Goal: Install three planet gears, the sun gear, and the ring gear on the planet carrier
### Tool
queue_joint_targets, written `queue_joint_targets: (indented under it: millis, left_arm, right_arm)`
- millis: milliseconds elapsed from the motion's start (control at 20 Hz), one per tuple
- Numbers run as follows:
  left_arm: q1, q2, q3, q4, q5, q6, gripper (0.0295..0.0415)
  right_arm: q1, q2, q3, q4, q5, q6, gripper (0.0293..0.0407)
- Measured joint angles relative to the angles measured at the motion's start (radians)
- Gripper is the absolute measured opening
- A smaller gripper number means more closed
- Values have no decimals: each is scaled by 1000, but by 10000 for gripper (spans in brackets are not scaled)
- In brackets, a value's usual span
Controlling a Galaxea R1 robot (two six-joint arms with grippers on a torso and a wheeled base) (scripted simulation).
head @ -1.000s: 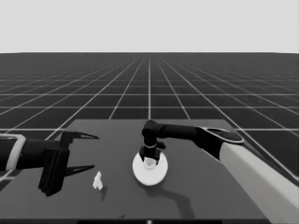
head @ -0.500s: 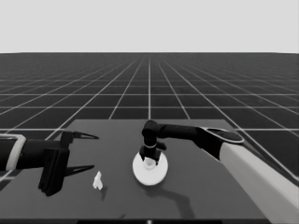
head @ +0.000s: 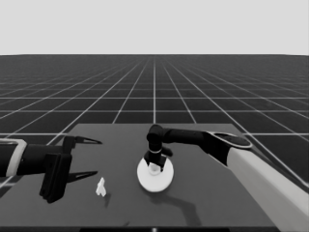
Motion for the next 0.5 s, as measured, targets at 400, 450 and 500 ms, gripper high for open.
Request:
queue_joint_targets:
  millis: [400, 450, 500]
  left_arm:
    - [0, 0, 0, 0, 0, 0, 385]
    - [0, 0, 0, 0, 0, 0, 385]
    - [0, 0, 0, 0, 0, 0, 385]
  right_arm:
    - [-1, 0, 0, 0, 0, 66, 373]
    - [-1, 0, 0, 0, 0, 69, 381]
    - [-2, 0, 0, 0, 0, 71, 384]
